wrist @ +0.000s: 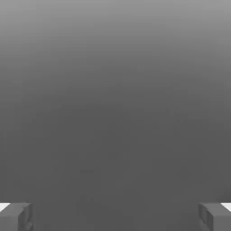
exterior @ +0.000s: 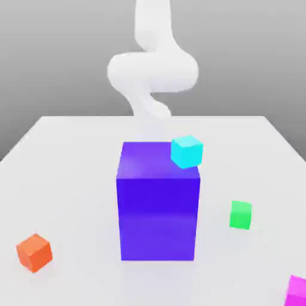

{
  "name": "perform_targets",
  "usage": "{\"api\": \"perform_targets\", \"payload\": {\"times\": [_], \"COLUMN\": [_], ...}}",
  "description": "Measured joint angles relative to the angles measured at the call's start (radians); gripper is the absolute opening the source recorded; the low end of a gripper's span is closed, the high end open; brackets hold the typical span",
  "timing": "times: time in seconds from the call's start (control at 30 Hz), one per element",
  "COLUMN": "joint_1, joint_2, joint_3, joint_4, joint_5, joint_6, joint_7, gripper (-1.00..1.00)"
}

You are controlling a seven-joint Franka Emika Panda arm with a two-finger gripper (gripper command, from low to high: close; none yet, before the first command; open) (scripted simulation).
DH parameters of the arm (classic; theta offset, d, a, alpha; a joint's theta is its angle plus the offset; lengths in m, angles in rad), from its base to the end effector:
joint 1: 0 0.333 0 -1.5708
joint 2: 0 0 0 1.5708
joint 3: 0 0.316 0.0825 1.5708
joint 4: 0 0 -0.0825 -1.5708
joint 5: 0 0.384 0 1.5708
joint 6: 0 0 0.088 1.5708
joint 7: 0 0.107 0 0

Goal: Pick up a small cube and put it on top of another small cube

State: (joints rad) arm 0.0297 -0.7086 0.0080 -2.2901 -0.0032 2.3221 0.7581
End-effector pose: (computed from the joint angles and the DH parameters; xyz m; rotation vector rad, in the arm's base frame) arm 0.3787 0.0153 0.6854 -2.5264 0.9495 -0.9706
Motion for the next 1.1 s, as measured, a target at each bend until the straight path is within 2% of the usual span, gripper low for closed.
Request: {"api": "perform_targets", "payload": {"times": [0.6,1.0,1.1], "joint_1": [0.184,0.292,0.317], "joint_2": [0.659,1.099,1.208], "joint_3": [0.101,0.167,0.154], "joint_4": [0.072,0.121,0.141], "joint_5": [-0.034,-0.130,-0.160], "joint_6": [0.159,0.260,0.320], "joint_7": [-0.294,-0.437,-0.436], "gripper": [0.00,0.00,0.00]}}
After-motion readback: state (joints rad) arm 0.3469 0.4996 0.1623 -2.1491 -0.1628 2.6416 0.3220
